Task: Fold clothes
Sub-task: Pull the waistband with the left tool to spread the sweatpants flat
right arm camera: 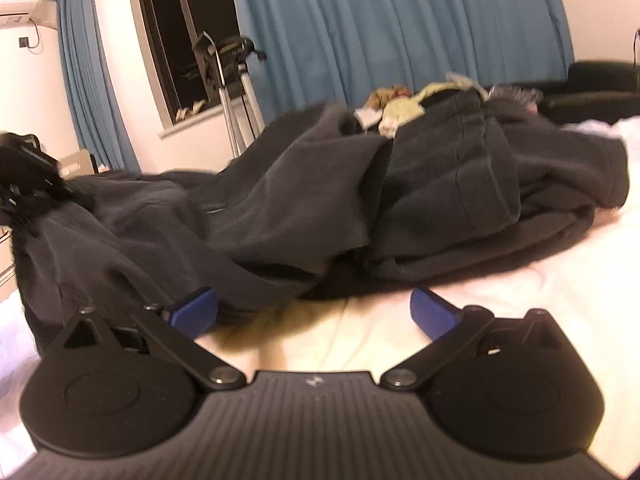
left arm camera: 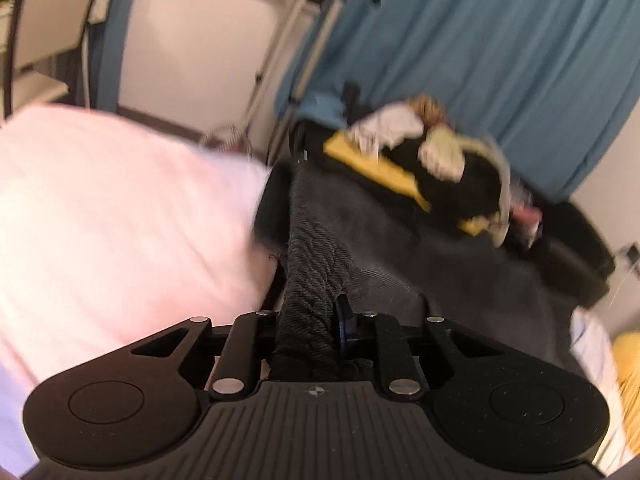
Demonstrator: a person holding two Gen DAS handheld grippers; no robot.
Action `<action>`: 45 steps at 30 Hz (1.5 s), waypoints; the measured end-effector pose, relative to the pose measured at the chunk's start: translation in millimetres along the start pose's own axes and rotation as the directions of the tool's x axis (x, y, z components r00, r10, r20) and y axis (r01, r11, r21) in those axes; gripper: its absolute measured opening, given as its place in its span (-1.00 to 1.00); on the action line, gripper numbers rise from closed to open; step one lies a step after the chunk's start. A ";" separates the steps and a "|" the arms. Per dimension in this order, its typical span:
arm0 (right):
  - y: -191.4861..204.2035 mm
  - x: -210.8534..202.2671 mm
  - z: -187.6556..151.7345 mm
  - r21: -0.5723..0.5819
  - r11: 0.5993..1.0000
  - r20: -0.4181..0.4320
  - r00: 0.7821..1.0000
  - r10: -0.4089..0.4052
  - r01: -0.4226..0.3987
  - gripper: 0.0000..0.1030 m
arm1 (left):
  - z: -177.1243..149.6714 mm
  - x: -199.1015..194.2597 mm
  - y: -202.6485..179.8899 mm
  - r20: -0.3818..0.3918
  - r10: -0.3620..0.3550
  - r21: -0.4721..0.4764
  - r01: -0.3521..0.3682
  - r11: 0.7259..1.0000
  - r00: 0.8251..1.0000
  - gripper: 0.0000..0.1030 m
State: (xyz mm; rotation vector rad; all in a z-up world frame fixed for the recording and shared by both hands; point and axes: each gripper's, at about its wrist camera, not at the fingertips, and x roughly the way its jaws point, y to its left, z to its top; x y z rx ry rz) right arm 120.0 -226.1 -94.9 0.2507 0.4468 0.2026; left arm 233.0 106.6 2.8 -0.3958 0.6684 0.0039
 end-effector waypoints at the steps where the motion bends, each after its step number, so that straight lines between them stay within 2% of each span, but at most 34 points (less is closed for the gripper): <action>1: 0.7 -2.0 1.1 -0.003 1.000 0.013 1.000 0.000 0.000 1.00 | 6.5 -15.6 3.2 0.031 0.000 -0.008 0.001 1.000 1.000 -0.59; 5: 4.2 -9.6 5.9 -0.015 1.000 0.059 0.998 0.002 -0.001 1.00 | 33.7 -74.3 27.4 0.157 0.019 -0.055 -0.011 0.998 0.987 -0.60; 8: 8.8 -13.4 9.7 -0.033 0.999 0.086 0.996 0.004 -0.001 1.00 | 61.5 -88.0 54.7 0.171 0.026 -0.095 -0.009 0.995 0.985 -0.60; 10: 12.8 -12.1 10.6 -0.062 0.998 0.096 0.995 -0.006 0.012 1.00 | 70.5 -84.9 73.4 0.149 0.044 -0.101 -0.029 0.994 0.988 -0.60; 12: 12.0 -7.2 10.1 -0.060 0.998 0.083 0.996 -0.012 0.017 1.00 | 71.0 -69.2 88.5 0.137 0.061 -0.068 -0.052 0.996 0.989 -0.59; 15: 9.6 3.3 7.0 -0.061 0.998 0.051 0.998 -0.026 0.029 1.00 | 58.3 -26.8 114.5 0.103 0.088 -0.004 -0.088 0.996 0.991 -0.58; 17: 7.6 10.6 4.1 -0.059 0.998 0.037 0.999 -0.034 0.036 1.00 | 41.6 -3.9 136.8 0.090 0.088 0.007 -0.089 0.996 0.992 -0.55; 20: 5.5 20.9 -1.5 -0.059 0.997 0.012 0.999 -0.039 0.040 1.00 | 22.7 12.2 159.3 0.117 0.063 0.021 -0.066 0.998 0.991 -0.35; 22: 4.9 26.7 -4.4 -0.054 0.998 -0.003 0.999 -0.041 0.040 1.00 | 13.5 9.2 166.5 0.142 0.064 0.008 -0.065 0.998 0.988 -0.12; 25: 2.8 31.2 -6.0 -0.033 0.999 -0.008 0.999 -0.041 0.041 1.00 | 6.0 -8.2 168.4 0.132 0.056 0.024 -0.059 0.998 0.990 0.37; 26: 3.2 30.3 -5.5 -0.033 0.999 -0.006 0.999 -0.043 0.043 1.00 | 3.7 -15.8 166.8 0.120 0.070 0.031 -0.074 0.997 0.990 0.64; 27: 3.5 29.3 -5.0 -0.033 0.998 -0.003 0.999 -0.045 0.045 1.00 | 0.1 -26.3 162.7 0.119 0.079 0.025 -0.083 0.996 0.990 0.72; 29: 6.8 24.5 -3.6 -0.052 0.998 0.013 0.999 -0.040 0.041 1.00 | -7.1 -47.6 154.3 0.116 0.097 0.014 -0.099 0.995 0.989 0.73; 32: 14.6 14.7 0.7 -0.096 0.995 0.044 0.998 -0.037 0.041 1.00 | -23.8 -81.2 130.2 0.146 0.097 0.074 -0.109 0.991 0.984 0.86; 37: 17.4 -14.6 15.7 -0.108 0.993 0.114 0.993 -0.037 0.049 1.00 | -51.5 -121.4 80.2 0.209 0.115 0.119 -0.142 0.983 0.971 0.87; 39: 14.6 -27.0 23.2 -0.080 0.996 0.131 0.991 -0.034 0.045 1.00 | -61.8 -133.0 57.9 0.236 0.083 0.113 -0.112 0.987 0.968 0.89; 42: 9.1 -42.6 33.5 -0.034 0.999 0.143 0.989 -0.025 0.030 1.00 | -78.0 -143.6 26.9 0.252 -0.008 0.048 -0.005 0.999 0.968 0.92; 45: 0.5 -51.7 38.9 0.024 1.000 0.125 0.992 -0.005 0.002 1.00 | -100.9 -148.7 -1.0 0.259 -0.080 0.016 0.079 0.997 0.963 0.94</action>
